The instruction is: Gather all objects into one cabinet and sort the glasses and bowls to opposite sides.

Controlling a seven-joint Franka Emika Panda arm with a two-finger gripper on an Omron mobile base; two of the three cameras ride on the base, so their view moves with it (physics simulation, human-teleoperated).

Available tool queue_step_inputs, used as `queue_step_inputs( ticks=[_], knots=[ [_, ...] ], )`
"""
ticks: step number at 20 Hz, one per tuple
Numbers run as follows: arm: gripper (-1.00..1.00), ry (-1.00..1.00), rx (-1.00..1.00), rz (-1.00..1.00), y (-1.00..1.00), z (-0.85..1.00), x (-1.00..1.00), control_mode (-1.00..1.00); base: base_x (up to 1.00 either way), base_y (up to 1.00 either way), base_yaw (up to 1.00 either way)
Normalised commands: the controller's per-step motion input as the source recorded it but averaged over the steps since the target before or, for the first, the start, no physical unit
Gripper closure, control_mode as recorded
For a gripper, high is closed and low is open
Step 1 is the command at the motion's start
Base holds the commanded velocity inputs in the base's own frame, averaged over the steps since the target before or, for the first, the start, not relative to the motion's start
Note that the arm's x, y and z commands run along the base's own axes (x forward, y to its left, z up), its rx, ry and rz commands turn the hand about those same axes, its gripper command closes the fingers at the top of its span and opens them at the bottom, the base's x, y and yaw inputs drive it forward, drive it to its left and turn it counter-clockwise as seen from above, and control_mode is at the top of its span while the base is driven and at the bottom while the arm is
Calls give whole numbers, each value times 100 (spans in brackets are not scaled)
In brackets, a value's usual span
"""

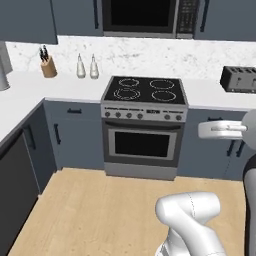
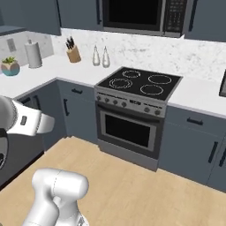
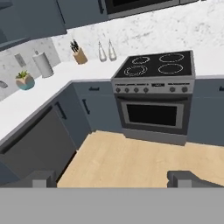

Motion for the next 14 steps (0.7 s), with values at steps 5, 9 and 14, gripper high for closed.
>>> queue_step_inputs(
  ticks=[5, 9, 14],
  knots=[
    [-100, 0, 0, 0, 0, 0, 0, 100, 68, -1, 15],
    [-100, 0, 0, 0, 0, 0, 0, 100, 69, 0, 30],
    [-100, 0, 0, 0, 0, 0, 0, 100, 22, 0, 13]
  ],
)
